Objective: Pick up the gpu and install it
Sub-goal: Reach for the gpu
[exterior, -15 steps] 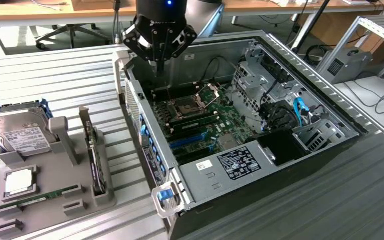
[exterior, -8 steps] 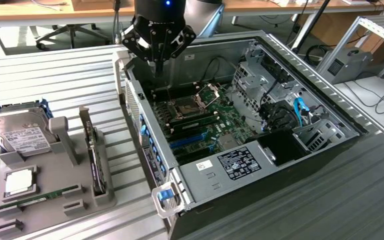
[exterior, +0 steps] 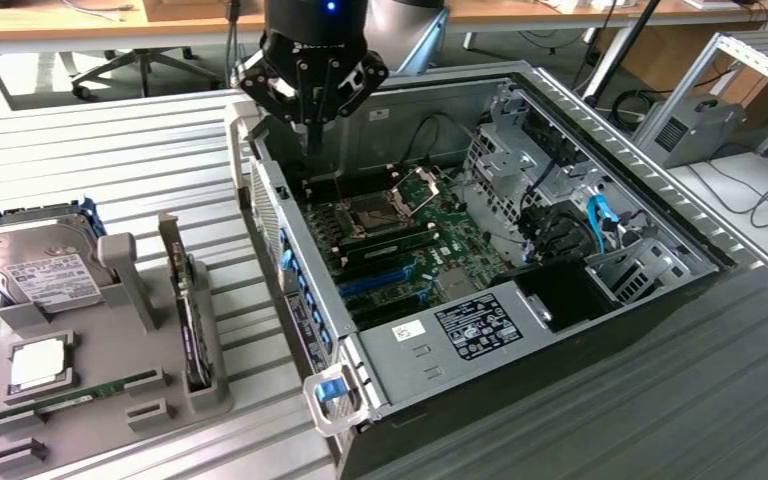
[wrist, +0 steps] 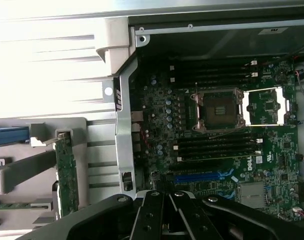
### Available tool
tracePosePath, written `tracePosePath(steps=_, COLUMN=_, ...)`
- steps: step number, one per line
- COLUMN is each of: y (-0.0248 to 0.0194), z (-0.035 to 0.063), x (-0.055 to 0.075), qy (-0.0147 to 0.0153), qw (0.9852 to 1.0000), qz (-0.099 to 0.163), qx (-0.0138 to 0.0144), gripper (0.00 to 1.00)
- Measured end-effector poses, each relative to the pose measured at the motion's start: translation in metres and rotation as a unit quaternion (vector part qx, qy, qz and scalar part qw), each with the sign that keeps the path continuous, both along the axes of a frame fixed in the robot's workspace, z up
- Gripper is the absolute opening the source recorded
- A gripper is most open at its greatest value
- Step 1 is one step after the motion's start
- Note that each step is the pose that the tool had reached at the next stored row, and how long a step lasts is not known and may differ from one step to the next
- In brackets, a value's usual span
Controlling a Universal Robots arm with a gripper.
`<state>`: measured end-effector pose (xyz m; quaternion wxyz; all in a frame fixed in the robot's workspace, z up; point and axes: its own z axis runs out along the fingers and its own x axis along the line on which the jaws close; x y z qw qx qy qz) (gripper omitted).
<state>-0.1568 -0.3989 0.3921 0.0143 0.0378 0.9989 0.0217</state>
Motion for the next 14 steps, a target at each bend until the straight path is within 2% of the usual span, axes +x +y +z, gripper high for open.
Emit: tracePosePath(steps=14, y=0.0, z=-0.0002, x=-0.0057, qy=0.0, qw=1.0, qz=0.0, qx=0.0, gripper=0.11)
